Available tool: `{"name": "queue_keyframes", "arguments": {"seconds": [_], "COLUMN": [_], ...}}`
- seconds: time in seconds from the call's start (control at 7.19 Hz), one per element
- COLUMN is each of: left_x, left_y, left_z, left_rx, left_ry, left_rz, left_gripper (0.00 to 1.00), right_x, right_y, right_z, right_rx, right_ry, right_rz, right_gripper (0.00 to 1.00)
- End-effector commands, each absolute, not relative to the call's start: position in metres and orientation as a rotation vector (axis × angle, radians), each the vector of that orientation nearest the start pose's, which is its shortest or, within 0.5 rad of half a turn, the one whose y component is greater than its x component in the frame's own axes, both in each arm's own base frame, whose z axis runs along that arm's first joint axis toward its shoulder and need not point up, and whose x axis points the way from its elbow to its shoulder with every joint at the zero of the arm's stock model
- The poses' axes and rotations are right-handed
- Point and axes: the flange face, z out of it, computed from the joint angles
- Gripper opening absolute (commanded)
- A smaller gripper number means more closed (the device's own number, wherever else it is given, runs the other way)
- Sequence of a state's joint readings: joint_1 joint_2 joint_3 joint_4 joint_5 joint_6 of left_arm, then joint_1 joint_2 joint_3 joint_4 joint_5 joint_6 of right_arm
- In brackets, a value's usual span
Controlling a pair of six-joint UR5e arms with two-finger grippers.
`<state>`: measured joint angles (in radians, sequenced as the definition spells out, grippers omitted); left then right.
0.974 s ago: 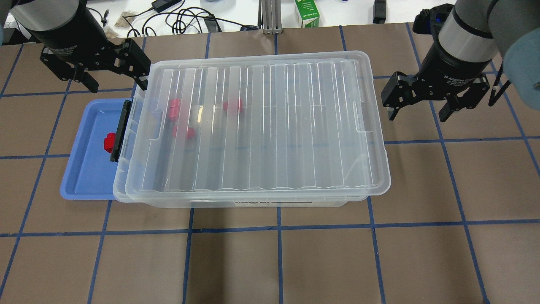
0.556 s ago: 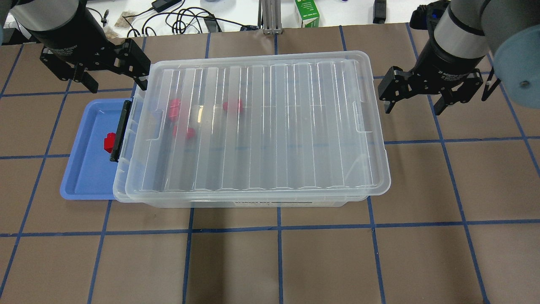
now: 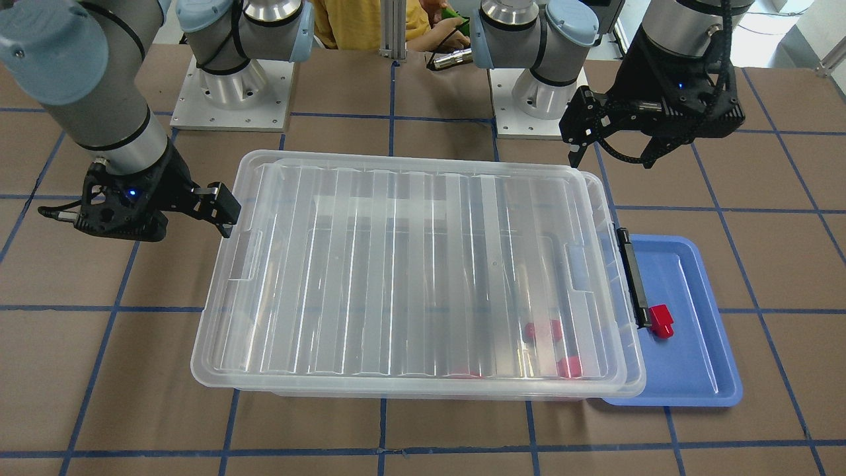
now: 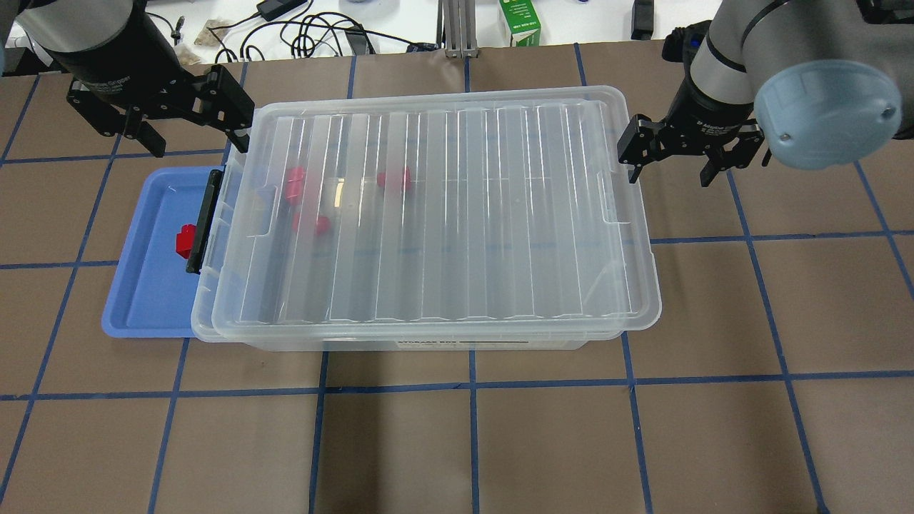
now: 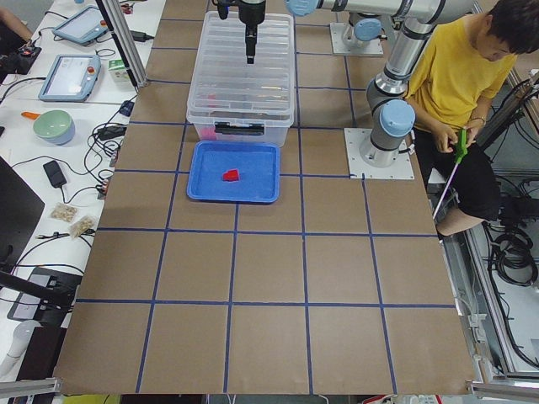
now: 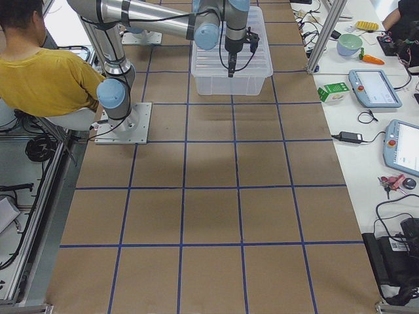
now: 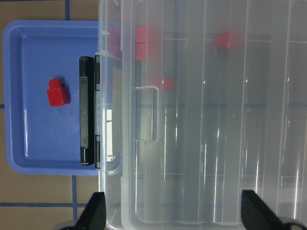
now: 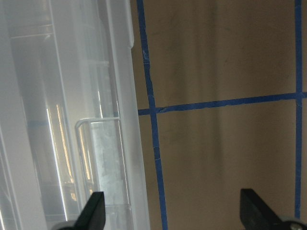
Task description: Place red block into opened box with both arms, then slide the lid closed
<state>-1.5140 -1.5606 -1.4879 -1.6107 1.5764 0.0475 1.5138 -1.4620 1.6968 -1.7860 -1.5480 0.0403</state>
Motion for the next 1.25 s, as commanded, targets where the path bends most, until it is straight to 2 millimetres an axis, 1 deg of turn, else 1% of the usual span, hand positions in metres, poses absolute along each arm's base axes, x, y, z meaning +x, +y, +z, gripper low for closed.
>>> {"name": "queue_keyframes", "arguments": {"seconds": [0.0,0.14,0.42,0.56,0.83,0.97,1.11], "left_x": [-0.105,-0.105,-0.105,-0.105,-0.105,-0.105,-0.105], "left_y": [-0.498,-0.498,-0.498,-0.498,-0.498,-0.498,-0.498], "left_z": [0.53,0.53,0.53,0.53,0.53,0.53,0.53], "left_rx": [-0.015,-0.015,-0.015,-0.015,-0.015,-0.015,-0.015], "left_ry": [3.133,3.132,3.132,3.132,3.133,3.133,3.133], "left_rz": [-0.084,-0.083,-0.083,-0.083,-0.084,-0.084,-0.084], "left_gripper": [1.0,1.0,1.0,1.0,1.0,1.0,1.0], "right_x": [0.105,0.105,0.104,0.103,0.097,0.092,0.078], "right_y": [-0.54,-0.543,-0.543,-0.545,-0.549,-0.55,-0.551], "right_z": [0.36,0.349,0.348,0.344,0.343,0.344,0.344], "right_rx": [0.133,0.128,0.123,0.121,0.059,0.037,0.013], "right_ry": [3.113,3.113,3.12,3.121,3.123,3.126,3.152], "right_rz": [0.111,0.14,0.146,0.153,0.15,0.145,0.153], "right_gripper": [1.0,1.0,1.0,1.0,1.0,1.0,1.0]}}
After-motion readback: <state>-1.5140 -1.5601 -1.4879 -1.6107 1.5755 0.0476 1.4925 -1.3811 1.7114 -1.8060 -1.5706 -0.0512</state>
